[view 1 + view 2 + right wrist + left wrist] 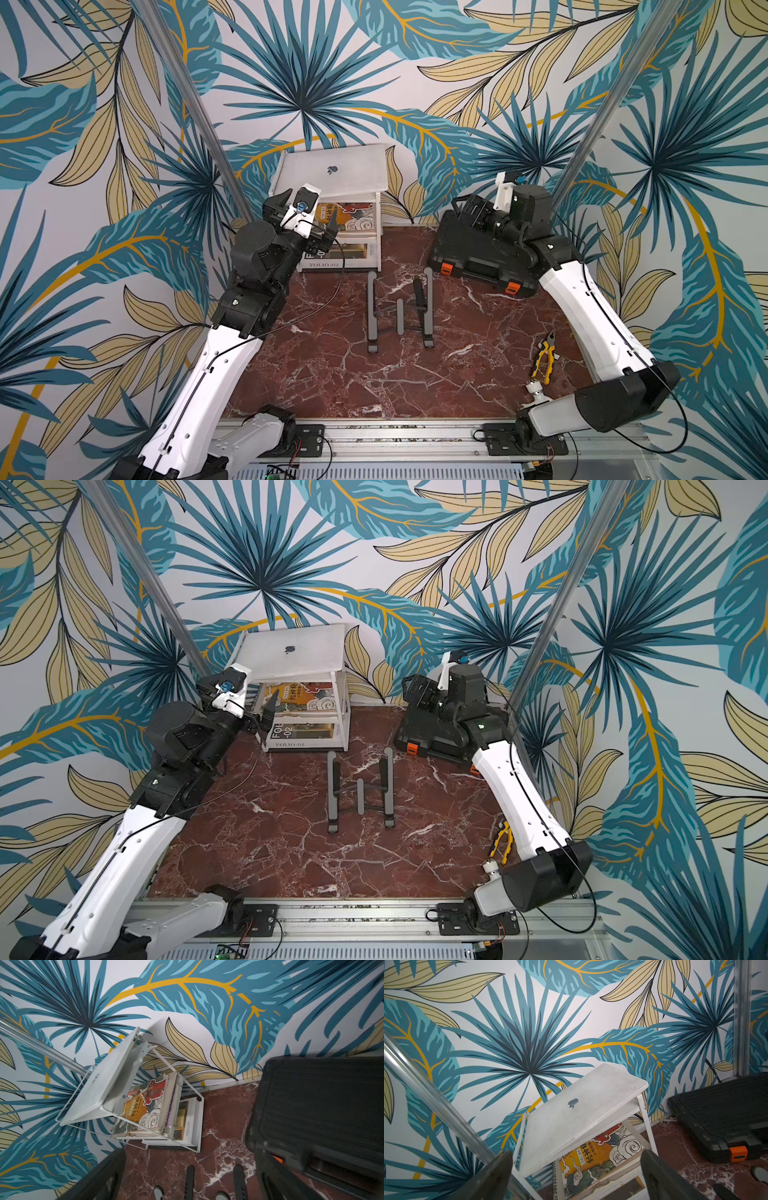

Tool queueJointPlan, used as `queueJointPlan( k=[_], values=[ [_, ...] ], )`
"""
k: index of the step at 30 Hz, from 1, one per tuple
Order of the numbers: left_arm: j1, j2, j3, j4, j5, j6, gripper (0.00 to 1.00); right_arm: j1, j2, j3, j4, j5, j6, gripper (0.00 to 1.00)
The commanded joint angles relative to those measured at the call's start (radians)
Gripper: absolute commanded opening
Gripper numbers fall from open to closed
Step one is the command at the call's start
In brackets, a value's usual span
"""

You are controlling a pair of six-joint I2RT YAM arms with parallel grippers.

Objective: Close the laptop lid and set it aside
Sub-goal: Reset both arms

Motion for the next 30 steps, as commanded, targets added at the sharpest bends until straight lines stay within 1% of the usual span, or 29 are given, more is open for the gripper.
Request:
queueJointPlan(
  k=[1, 4, 8, 10, 12, 17, 20, 25, 28, 30],
  values=[
    [-0.004, -0.054, -0.057, 0.037, -0.069, -0.056, 1.0, -0.01, -0.061, -0.09, -0.023, 0.077, -0.139, 1.0],
    [-0.005, -0.097, -0.119, 0.053, -0.126, -0.06, 1.0, -0.009, -0.125, -0.184, 0.003, 0.151, -0.189, 1.0],
    [-0.003, -0.16, -0.231, 0.104, -0.197, -0.05, 1.0, -0.01, -0.236, -0.362, 0.08, 0.265, -0.266, 1.0],
    [-0.003, -0.199, -0.32, 0.166, -0.233, -0.031, 1.0, -0.009, -0.31, -0.483, 0.147, 0.359, -0.313, 0.99],
    [-0.001, -0.225, -0.396, 0.213, -0.27, -0.038, 1.0, -0.01, -0.374, -0.599, 0.236, 0.439, -0.349, 0.99],
    [0.015, -0.271, -0.596, 0.365, -0.354, -0.09, 1.0, -0.011, -0.496, -0.861, 0.467, 0.57, -0.414, 1.0],
    [0.021, -0.277, -0.734, 0.484, -0.378, -0.096, 1.0, -0.012, -0.52, -0.994, 0.579, 0.625, -0.432, 1.0],
    [0.055, -0.261, -0.934, 0.66, -0.427, -0.114, 1.0, -0.017, -0.512, -1.14, 0.733, 0.738, -0.477, 1.0],
    [0.097, -0.25, -1.01, 0.742, -0.438, -0.159, 1.0, -0.031, -0.513, -1.225, 0.839, 0.806, -0.478, 0.99],
    [0.118, -0.231, -1.036, 0.755, -0.411, -0.174, 1.0, -0.051, -0.512, -1.271, 0.888, 0.813, -0.466, 1.0]
  ],
)
